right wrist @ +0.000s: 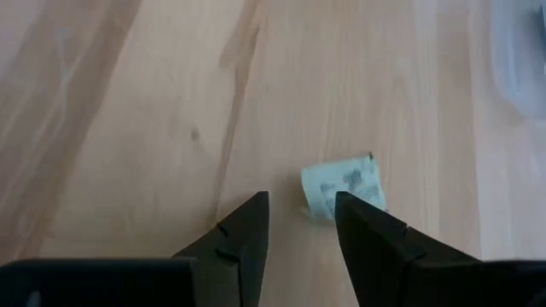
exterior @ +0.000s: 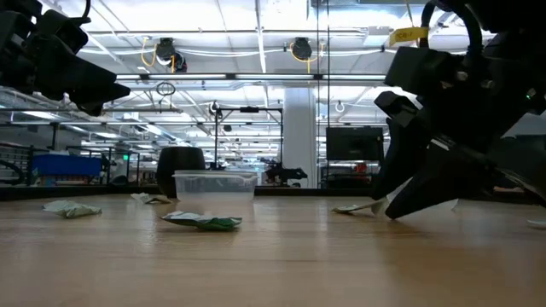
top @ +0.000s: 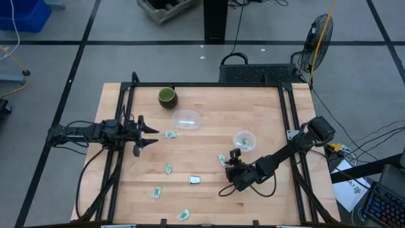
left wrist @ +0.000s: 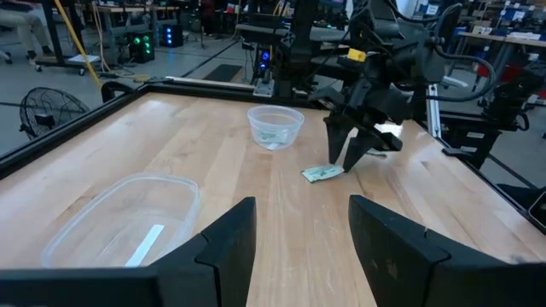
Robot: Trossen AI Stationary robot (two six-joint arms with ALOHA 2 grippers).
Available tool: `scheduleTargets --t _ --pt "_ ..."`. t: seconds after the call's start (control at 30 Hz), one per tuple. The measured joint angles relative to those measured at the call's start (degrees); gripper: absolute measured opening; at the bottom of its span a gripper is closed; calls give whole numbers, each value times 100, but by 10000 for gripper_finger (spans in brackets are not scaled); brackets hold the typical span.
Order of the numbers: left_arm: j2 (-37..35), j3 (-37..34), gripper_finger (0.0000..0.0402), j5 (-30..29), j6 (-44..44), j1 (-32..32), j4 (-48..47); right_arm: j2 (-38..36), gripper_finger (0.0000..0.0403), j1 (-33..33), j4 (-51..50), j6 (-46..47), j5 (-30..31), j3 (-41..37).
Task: Pick and place items into bin
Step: Put the light green stevia packet into the right transparent bin
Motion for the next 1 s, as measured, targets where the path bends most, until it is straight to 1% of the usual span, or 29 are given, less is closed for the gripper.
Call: scheduleTargets --t 0.27,0.5,0.67,0.87,1.0 --pt "0 0 191 0 0 0 0 26 128 -80 148 -82 11 0" --pt "0 0 191 0 0 0 0 31 110 -280 123 -89 130 -2" --pt "-1 0 191 0 1 0 0 31 77 -281 124 -194 121 -2" --pt "0 0 191 0 1 1 1 31 10 -321 379 -188 119 -4" --pt "0 0 191 0 0 0 2 31 4 -361 612 -171 163 -4"
